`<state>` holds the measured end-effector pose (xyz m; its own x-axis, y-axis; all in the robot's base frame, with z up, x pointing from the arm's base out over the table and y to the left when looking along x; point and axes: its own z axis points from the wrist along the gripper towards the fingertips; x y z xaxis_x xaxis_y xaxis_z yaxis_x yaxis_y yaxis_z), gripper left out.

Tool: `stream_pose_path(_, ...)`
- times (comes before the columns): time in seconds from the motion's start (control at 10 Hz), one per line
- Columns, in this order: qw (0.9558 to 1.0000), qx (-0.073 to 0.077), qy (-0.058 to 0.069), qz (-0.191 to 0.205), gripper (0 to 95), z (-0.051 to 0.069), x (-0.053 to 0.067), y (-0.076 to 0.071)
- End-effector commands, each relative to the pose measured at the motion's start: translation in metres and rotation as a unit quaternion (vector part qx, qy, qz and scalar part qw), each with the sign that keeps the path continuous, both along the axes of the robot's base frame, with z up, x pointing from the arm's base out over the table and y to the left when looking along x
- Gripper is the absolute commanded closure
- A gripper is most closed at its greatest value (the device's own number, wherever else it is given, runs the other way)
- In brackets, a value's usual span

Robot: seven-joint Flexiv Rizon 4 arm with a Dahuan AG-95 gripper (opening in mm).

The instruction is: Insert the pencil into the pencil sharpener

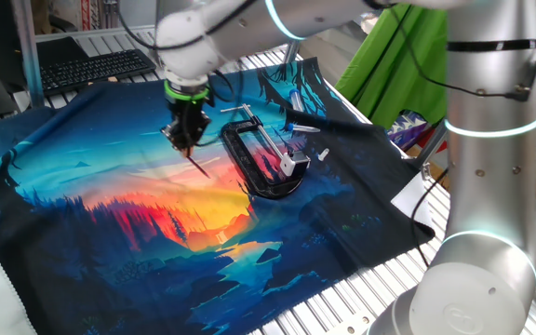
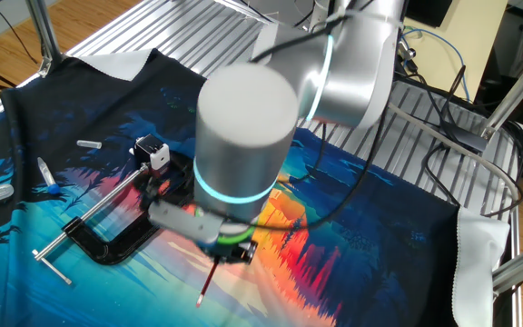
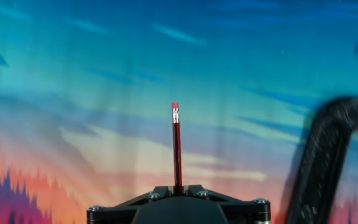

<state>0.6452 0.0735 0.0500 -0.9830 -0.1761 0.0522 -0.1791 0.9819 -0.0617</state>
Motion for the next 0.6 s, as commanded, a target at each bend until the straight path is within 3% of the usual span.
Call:
stream_pose_path(0.1, 1.0, -0.001, -0.005, 0.0, 95.0, -0.0026, 0.0045, 0.0022)
stream_pose_path(0.6, 0.9999, -0.001, -0.014, 0.003, 95.0, -0.0066, 0.0098, 0.0046)
